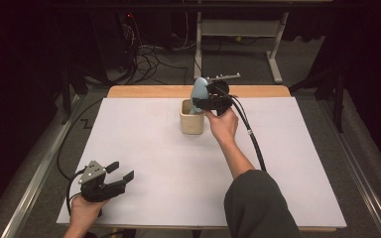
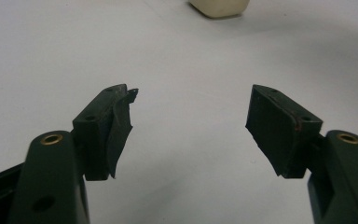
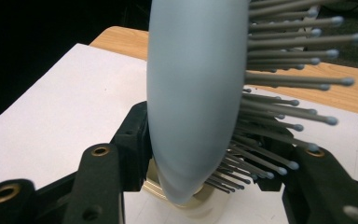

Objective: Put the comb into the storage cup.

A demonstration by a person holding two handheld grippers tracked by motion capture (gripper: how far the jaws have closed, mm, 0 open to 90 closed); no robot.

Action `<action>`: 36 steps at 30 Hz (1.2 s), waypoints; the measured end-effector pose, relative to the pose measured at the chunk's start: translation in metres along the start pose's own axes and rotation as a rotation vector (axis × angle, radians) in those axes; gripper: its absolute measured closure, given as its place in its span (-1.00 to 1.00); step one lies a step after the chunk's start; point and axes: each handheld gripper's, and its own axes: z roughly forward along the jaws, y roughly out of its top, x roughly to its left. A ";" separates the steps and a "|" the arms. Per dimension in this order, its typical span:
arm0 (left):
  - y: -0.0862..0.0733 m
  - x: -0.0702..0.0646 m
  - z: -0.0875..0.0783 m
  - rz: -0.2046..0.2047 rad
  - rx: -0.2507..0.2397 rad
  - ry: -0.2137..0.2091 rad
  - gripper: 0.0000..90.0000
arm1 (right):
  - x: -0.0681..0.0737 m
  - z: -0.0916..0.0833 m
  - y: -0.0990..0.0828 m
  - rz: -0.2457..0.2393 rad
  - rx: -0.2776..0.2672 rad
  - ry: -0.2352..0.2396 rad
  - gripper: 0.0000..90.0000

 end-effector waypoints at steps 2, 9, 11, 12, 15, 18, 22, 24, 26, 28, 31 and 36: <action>0.000 0.000 0.000 -0.001 -0.003 0.001 -0.31 | 0.000 0.000 0.000 -0.003 -0.001 -0.004 0.07; 0.000 0.000 0.000 0.000 0.000 0.001 -0.31 | -0.001 -0.002 -0.001 -0.011 0.009 -0.006 0.04; 0.000 0.000 0.000 0.000 -0.002 0.001 -0.31 | -0.002 -0.003 -0.001 -0.013 0.011 -0.008 0.03; 0.000 0.000 0.000 -0.002 -0.002 0.001 -0.31 | -0.002 -0.003 -0.001 -0.012 0.013 -0.009 0.02; 0.000 0.000 0.000 -0.004 -0.001 0.003 -0.31 | -0.003 -0.004 -0.001 -0.012 0.013 -0.011 0.00; 0.000 0.000 0.000 0.004 -0.004 0.002 -0.31 | -0.002 -0.004 -0.002 -0.015 0.028 -0.013 -0.03; 0.000 0.001 0.000 -0.004 -0.003 0.004 -0.31 | -0.003 -0.005 -0.002 -0.025 0.029 -0.018 -0.06; 0.000 0.000 -0.001 0.001 -0.003 0.005 -0.31 | -0.003 -0.006 -0.003 -0.024 0.029 -0.014 -0.09; 0.000 0.000 -0.001 0.004 -0.001 0.005 -0.31 | -0.004 -0.007 -0.004 -0.029 0.019 -0.015 -0.11; 0.000 0.000 -0.001 0.003 -0.002 0.006 -0.31 | -0.006 -0.009 -0.006 -0.020 0.006 -0.006 -0.12; 0.000 0.000 0.000 0.003 -0.003 0.009 -0.31 | -0.010 -0.010 -0.009 -0.024 0.014 -0.006 -0.17; 0.000 0.000 0.000 0.003 -0.002 0.012 -0.31 | -0.014 -0.016 -0.012 -0.024 -0.005 -0.006 -0.23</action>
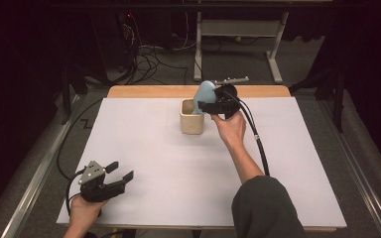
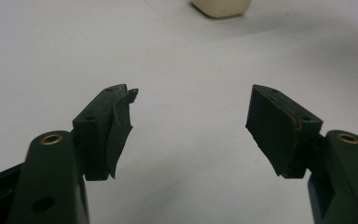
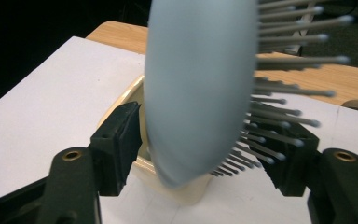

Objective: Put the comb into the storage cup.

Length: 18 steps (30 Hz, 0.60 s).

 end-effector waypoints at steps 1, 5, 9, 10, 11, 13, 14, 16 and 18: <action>0.000 0.000 0.000 0.000 0.000 0.001 -0.31 | -0.001 -0.001 -0.001 -0.003 -0.004 -0.002 -0.25; 0.000 0.000 0.000 -0.002 0.003 0.002 -0.31 | -0.002 -0.005 -0.004 -0.020 -0.015 -0.020 -0.35; 0.000 0.000 0.000 -0.005 0.003 0.004 -0.31 | -0.003 -0.010 -0.006 -0.030 -0.031 -0.014 -0.37; 0.000 0.000 0.000 -0.005 0.003 0.004 -0.31 | -0.003 -0.011 -0.007 -0.033 -0.033 -0.015 -0.37; 0.000 0.000 0.000 -0.006 0.002 0.004 -0.31 | -0.004 -0.012 -0.007 -0.033 -0.037 -0.015 -0.37; 0.000 0.000 0.000 -0.006 0.002 0.004 -0.31 | -0.005 -0.015 -0.008 -0.036 -0.041 -0.015 -0.38; 0.000 0.001 0.000 -0.005 0.003 0.004 -0.31 | -0.005 -0.016 -0.009 -0.040 -0.045 -0.014 -0.39; 0.000 0.001 0.000 -0.006 0.005 0.004 -0.31 | -0.005 -0.018 -0.010 -0.042 -0.051 -0.009 -0.40; 0.000 0.001 0.000 -0.008 0.004 0.005 -0.31 | -0.005 -0.020 -0.011 -0.050 -0.056 -0.004 -0.40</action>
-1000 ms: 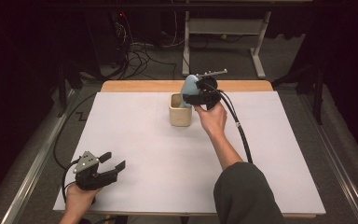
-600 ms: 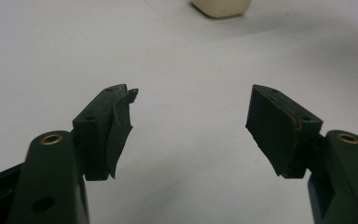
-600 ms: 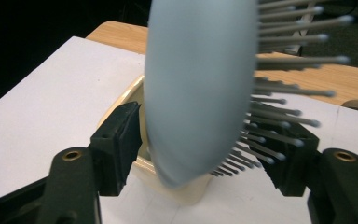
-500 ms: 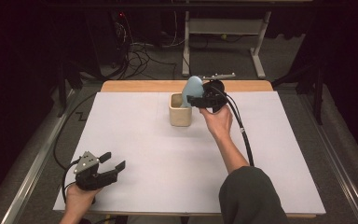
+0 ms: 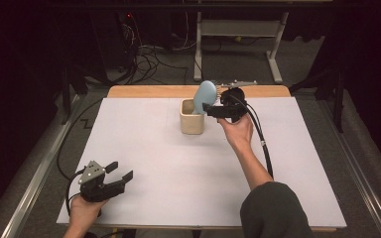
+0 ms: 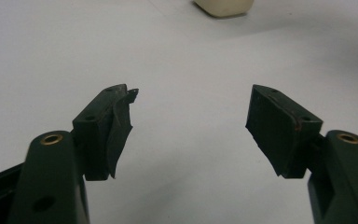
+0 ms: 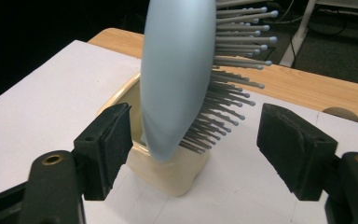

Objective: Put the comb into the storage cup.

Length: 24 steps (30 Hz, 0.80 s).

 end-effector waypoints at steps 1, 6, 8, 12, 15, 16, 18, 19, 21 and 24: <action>0.000 0.000 0.000 -0.001 -0.001 0.000 -0.31 | 0.000 -0.001 0.000 -0.003 0.002 0.000 -0.40; 0.000 0.000 0.000 -0.003 -0.003 0.003 -0.31 | -0.002 -0.005 -0.002 -0.006 -0.002 0.000 -0.41; 0.000 0.001 0.000 -0.006 -0.003 0.003 -0.31 | -0.002 -0.007 -0.003 -0.006 -0.004 -0.002 -0.41; 0.000 0.001 0.000 -0.007 -0.003 0.004 -0.31 | -0.005 -0.012 -0.005 -0.003 -0.014 -0.006 -0.43; 0.000 0.001 0.000 -0.010 -0.003 0.003 -0.31 | -0.007 -0.015 -0.006 -0.008 -0.015 -0.008 -0.44; 0.000 0.001 0.000 -0.011 -0.003 0.004 -0.31 | -0.007 -0.016 -0.006 -0.010 -0.016 -0.009 -0.44; 0.000 0.001 0.000 -0.012 -0.004 0.005 -0.31 | -0.008 -0.018 -0.007 -0.007 -0.019 -0.009 -0.45; 0.000 0.001 0.000 -0.012 -0.004 0.006 -0.31 | -0.009 -0.020 -0.007 -0.007 -0.025 -0.010 -0.45; 0.000 0.001 0.000 -0.014 -0.006 0.007 -0.31 | -0.009 -0.022 -0.008 -0.008 -0.026 -0.014 -0.45; 0.000 0.001 -0.001 -0.010 -0.004 0.007 -0.31 | -0.009 -0.024 -0.008 -0.013 -0.016 -0.016 -0.47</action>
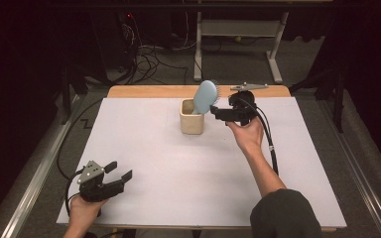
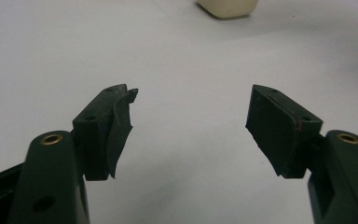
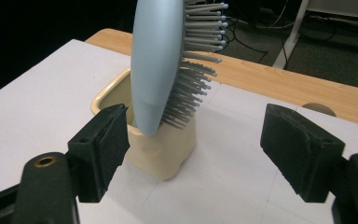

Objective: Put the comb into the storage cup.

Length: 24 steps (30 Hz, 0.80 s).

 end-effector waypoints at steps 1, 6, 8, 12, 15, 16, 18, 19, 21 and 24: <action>0.000 0.000 0.000 0.000 0.000 0.000 -0.31 | 0.000 -0.002 0.000 -0.003 -0.001 0.001 -0.47; 0.000 0.000 0.000 -0.002 -0.001 0.003 -0.31 | 0.000 -0.008 -0.002 -0.013 -0.023 -0.003 -0.49; 0.000 0.000 0.000 -0.003 -0.001 0.004 -0.31 | 0.001 -0.010 -0.003 -0.020 -0.025 -0.012 -0.49; 0.000 0.000 0.000 -0.007 0.000 0.007 -0.31 | 0.000 -0.011 -0.006 -0.030 -0.024 -0.008 -0.53; 0.000 0.000 0.000 -0.008 -0.001 0.009 -0.31 | -0.001 -0.012 -0.007 -0.030 -0.022 -0.007 -0.54; 0.000 0.000 0.000 -0.008 -0.001 0.009 -0.31 | -0.001 -0.013 -0.008 -0.031 -0.023 -0.009 -0.54; 0.000 0.000 0.000 -0.008 -0.001 0.009 -0.31 | -0.002 -0.015 -0.009 -0.033 -0.027 -0.011 -0.54; 0.000 0.000 0.000 -0.008 -0.002 0.009 -0.31 | -0.003 -0.016 -0.009 -0.033 -0.025 -0.009 -0.55; 0.000 0.000 0.000 -0.008 -0.002 0.009 -0.31 | -0.003 -0.018 -0.010 -0.034 -0.022 -0.012 -0.56; 0.000 0.000 -0.001 -0.006 -0.003 0.009 -0.31 | -0.004 -0.020 -0.010 -0.036 -0.025 -0.020 -0.56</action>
